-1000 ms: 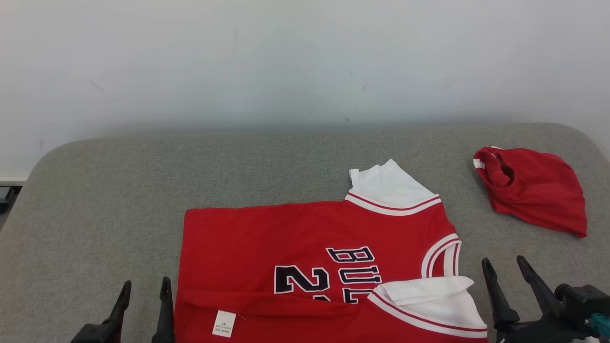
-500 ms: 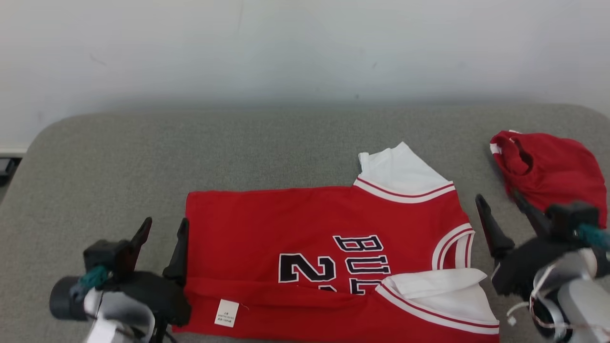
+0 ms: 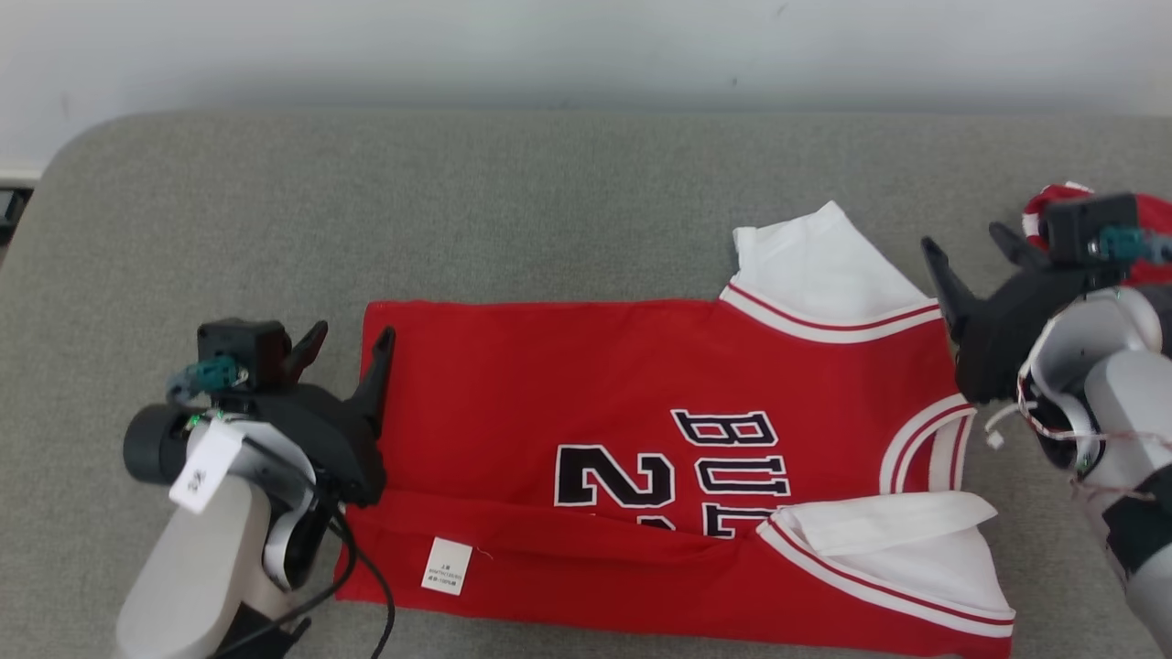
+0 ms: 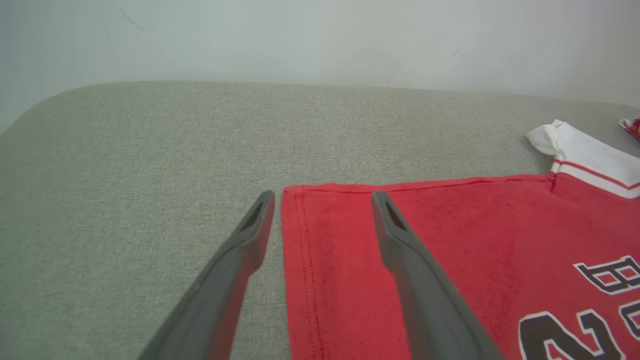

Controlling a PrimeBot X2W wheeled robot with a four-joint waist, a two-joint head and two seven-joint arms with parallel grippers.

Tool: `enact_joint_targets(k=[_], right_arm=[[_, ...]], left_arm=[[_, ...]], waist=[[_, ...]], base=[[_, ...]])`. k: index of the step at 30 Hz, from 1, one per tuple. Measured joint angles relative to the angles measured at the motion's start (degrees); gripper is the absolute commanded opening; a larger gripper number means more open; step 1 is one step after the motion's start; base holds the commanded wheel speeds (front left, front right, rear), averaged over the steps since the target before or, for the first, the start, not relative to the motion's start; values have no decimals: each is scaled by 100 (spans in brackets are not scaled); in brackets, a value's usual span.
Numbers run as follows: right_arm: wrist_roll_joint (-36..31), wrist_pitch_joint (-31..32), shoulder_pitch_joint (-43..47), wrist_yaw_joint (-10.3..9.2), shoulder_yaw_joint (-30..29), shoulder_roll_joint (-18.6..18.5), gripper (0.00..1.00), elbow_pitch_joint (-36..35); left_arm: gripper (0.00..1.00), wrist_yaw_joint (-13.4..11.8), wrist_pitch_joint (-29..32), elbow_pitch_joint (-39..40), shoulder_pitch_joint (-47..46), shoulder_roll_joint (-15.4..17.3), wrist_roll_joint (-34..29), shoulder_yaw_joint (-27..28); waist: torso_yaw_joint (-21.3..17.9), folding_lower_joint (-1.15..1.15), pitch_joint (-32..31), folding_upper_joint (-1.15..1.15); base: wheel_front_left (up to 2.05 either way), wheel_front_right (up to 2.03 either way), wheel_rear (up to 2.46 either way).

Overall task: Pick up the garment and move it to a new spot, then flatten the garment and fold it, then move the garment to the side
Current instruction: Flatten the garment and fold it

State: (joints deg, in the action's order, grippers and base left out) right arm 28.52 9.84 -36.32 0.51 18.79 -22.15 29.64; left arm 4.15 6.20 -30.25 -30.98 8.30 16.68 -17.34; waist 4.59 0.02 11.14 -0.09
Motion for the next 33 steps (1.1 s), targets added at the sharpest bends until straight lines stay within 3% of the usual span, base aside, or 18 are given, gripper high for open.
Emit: enact_joint_targets(k=[12,19,33], right_arm=[[-90,430,-1157,166,103,65,100,1205],[-182,528,-1692,252,232,259,100,1744],[-469,609,-2325,200,469,437,100,2573]], left_arm=[[100,156,182,-783,-1052,-436,160,-191],[100,198,185,-1167,-1378,-455,147,-311],[100,294,126,-1677,-1779,-611,405,-404]], waist=[[294,0,667,0],[498,-1,937,0],[650,-2,1352,0]], base=[[0,0,0],[0,0,0],[0,0,0]])
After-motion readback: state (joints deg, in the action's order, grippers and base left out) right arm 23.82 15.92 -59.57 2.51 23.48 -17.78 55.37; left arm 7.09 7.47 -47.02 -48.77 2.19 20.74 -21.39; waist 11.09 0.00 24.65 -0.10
